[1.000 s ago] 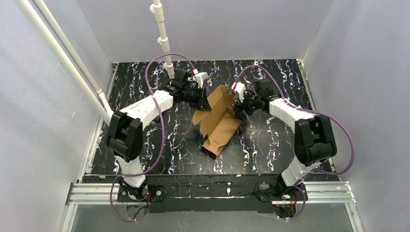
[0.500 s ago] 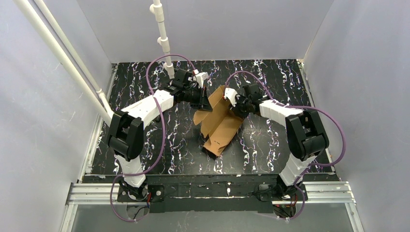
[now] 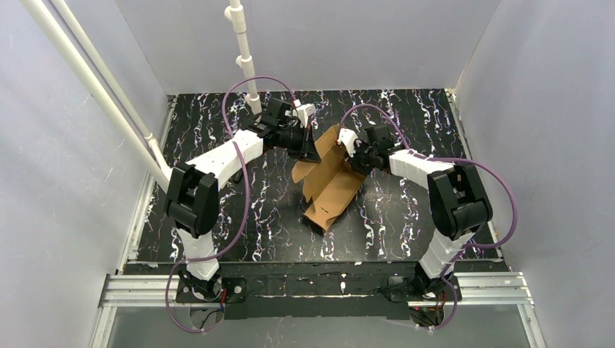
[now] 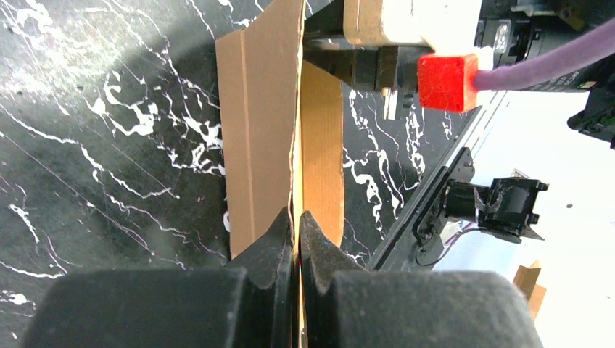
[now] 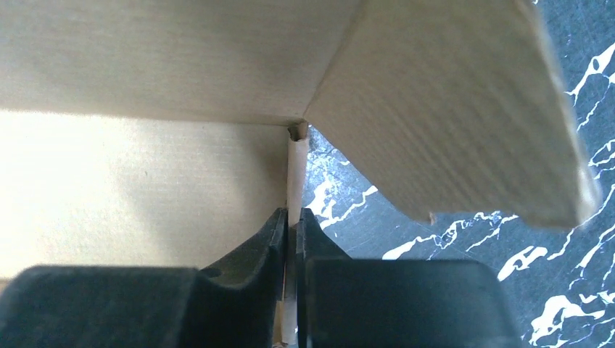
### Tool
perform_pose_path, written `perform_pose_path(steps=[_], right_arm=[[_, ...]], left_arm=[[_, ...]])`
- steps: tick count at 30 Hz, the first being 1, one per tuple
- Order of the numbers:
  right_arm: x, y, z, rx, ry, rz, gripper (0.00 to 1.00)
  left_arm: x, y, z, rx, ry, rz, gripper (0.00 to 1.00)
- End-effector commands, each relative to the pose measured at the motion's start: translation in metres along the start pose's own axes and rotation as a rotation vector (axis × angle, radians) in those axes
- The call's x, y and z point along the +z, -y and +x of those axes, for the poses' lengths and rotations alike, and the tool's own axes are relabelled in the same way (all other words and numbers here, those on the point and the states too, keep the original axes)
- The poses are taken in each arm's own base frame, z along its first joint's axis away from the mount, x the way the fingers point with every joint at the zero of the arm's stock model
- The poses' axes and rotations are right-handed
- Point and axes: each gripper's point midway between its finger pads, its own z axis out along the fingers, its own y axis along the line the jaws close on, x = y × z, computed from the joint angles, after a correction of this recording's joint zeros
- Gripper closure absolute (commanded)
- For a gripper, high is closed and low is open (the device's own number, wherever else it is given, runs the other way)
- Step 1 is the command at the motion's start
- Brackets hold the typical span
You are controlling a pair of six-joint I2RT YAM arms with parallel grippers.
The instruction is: Fold the paper box
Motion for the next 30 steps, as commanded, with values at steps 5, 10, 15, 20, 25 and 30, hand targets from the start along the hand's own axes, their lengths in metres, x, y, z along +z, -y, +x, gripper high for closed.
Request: perform_pose_path(steps=[5, 10, 15, 20, 25, 30], right_arm=[[0.006, -0.003, 0.008, 0.028, -0.028, -0.020, 0.87], [0.005, 0.004, 0.008, 0.066, -0.021, 0.037, 0.99], [-0.008, 0.022, 0.000, 0.105, 0.032, 0.181, 0.99], [-0.010, 0.026, 0.003, 0.126, 0.035, 0.231, 0.99], [-0.005, 0.018, 0.001, 0.185, 0.044, 0.183, 0.99], [-0.009, 0.020, -0.002, 0.253, 0.068, 0.186, 0.99]], left_arm=[[-0.003, 0.004, -0.028, 0.068, 0.019, 0.004, 1.00], [-0.003, 0.007, -0.037, 0.074, 0.035, 0.014, 1.00], [-0.006, 0.016, -0.051, 0.079, 0.071, 0.040, 1.00], [-0.003, 0.017, -0.059, 0.066, 0.082, 0.053, 1.00], [-0.005, 0.006, -0.061, 0.009, 0.100, 0.031, 0.93], [-0.019, -0.010, -0.065, -0.049, 0.154, -0.023, 0.79]])
